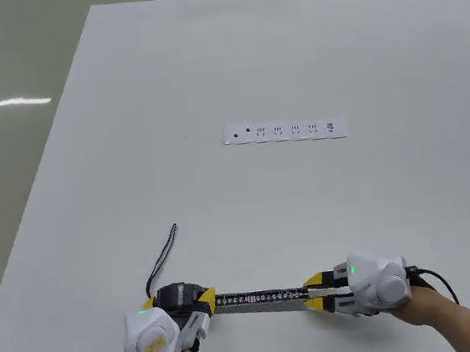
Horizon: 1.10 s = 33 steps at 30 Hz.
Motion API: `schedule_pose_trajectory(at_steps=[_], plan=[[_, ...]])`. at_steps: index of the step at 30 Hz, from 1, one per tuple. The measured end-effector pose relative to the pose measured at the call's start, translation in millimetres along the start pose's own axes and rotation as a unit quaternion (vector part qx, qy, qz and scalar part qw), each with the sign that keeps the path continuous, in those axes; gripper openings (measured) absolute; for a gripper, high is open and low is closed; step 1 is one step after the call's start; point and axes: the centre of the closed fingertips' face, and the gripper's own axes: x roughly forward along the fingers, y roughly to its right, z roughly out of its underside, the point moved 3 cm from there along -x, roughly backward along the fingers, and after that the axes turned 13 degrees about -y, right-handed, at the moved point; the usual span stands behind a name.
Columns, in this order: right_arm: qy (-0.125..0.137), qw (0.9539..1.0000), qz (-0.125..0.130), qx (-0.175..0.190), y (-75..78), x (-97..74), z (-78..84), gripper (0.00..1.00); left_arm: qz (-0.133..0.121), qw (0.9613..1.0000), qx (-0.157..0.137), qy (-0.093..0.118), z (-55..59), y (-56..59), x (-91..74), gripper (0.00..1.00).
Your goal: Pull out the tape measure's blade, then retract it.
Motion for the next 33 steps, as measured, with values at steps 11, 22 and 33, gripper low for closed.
schedule_pose_trajectory(at_steps=[11, 22, 33], plan=[[0.003, 1.0, -0.002, -0.002, -1.1, 5.0, -7.4, 0.12, 0.003, 1.0, -0.004, -0.001, -0.4, 0.4, -1.7, 0.62], [0.01, 0.9999, -0.007, -0.004, -1.5, 14.4, -16.2, 0.12, 0.006, 1.0, -0.006, -0.001, 0.2, -0.8, 0.1, 0.62], [0.015, 0.9998, -0.013, -0.01, -3.9, 21.9, -30.9, 0.12, 0.011, 0.9999, -0.011, -0.001, -0.2, -2.2, 0.2, 0.62]])
